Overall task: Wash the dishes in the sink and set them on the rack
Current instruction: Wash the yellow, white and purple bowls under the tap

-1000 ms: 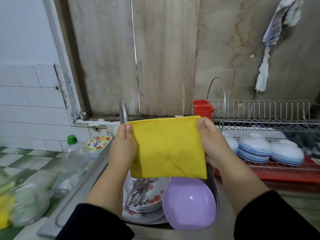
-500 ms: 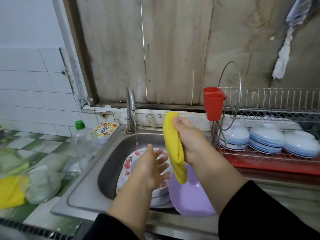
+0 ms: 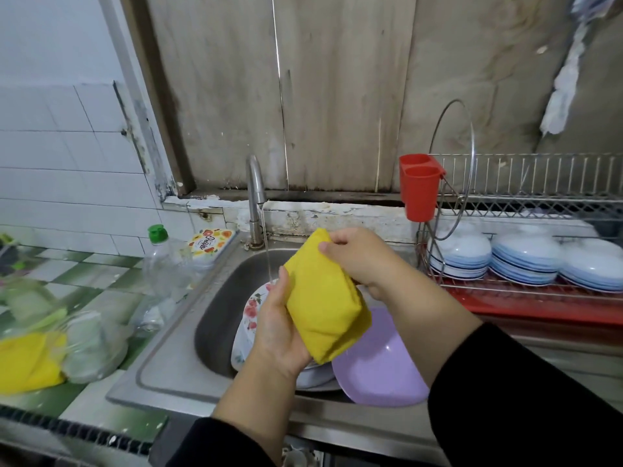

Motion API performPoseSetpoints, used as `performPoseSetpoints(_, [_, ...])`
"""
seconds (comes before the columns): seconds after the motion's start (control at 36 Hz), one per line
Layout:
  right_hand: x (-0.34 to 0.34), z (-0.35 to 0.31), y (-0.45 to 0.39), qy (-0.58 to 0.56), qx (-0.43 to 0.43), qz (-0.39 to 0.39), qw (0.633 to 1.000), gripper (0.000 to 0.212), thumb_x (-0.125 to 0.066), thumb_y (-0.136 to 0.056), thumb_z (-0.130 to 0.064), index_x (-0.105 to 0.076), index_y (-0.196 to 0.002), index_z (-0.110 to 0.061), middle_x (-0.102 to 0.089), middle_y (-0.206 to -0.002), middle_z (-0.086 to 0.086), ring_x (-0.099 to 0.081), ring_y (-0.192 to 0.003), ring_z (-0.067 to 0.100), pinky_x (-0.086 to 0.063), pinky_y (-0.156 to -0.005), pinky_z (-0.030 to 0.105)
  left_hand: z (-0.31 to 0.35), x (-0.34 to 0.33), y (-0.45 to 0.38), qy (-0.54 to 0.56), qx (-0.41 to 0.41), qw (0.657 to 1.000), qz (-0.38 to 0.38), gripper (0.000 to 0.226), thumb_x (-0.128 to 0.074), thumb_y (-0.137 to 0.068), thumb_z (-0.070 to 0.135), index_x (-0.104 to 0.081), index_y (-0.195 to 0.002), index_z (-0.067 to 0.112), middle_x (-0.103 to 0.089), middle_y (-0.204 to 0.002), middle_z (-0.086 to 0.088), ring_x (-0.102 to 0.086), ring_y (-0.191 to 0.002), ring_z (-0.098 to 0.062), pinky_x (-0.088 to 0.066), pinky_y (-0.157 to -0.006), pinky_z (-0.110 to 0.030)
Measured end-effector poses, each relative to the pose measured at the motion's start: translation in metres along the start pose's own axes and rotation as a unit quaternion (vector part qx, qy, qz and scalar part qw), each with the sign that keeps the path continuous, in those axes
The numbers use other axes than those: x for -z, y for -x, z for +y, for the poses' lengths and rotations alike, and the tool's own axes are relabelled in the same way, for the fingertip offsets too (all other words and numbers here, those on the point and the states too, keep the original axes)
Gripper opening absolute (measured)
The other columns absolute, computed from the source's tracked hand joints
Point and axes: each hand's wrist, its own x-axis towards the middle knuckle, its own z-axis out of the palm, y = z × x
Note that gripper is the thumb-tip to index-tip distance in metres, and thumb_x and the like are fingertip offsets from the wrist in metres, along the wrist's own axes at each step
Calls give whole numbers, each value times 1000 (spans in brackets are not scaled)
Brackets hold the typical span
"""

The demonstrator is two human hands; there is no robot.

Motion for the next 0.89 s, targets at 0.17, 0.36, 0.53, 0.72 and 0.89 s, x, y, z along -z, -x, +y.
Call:
performPoseSetpoints(0.17, [14,8,-4,134,2,57,989,29,-60,-92,-26,-65,-118,-13,-59,-98,0,-55,-95,17,-39,-76,24,0,-2,-1,0,42,999,19,37,-42,-93,25,-58,-117,2,-63,-120,-22,-59,-109,-37,-44,-87,-50])
performPoseSetpoints(0.36, [13,30,15,107,-40,27,993,58,-40,-97,-48,-56,-121,2,-64,-110,16,-59,-102,28,-44,-88,37,1,-6,-3,-7,36,998,54,38,-37,-96,30,-60,-110,3,-64,-116,-22,-57,-109,-39,-42,-91,-52])
performPoseSetpoints(0.53, [8,56,34,-172,-110,-41,978,36,-52,-89,-51,-60,-107,-20,-67,-113,5,-63,-103,19,-51,-92,39,3,-17,-7,-11,10,998,69,38,-36,-96,32,-59,-109,3,-64,-110,-23,-60,-97,-38,-45,-78,-49])
performPoseSetpoints(0.72, [15,64,38,-270,-131,-81,950,37,-61,-85,-34,-64,-111,-9,-69,-110,12,-63,-102,25,-47,-95,39,2,-22,-17,-41,-17,996,83,30,-41,-95,28,-60,-101,6,-65,-106,-21,-59,-102,-40,-43,-92,-54])
performPoseSetpoints(0.89, [25,70,41,-399,-123,-54,907,22,-58,-87,-10,-60,-107,-3,-70,-97,13,-66,-82,23,-56,-62,28,2,-5,-32,-79,-51,991,100,40,-55,-88,29,-57,-124,9,-63,-120,-17,-56,-115,-37,-37,-105,-54])
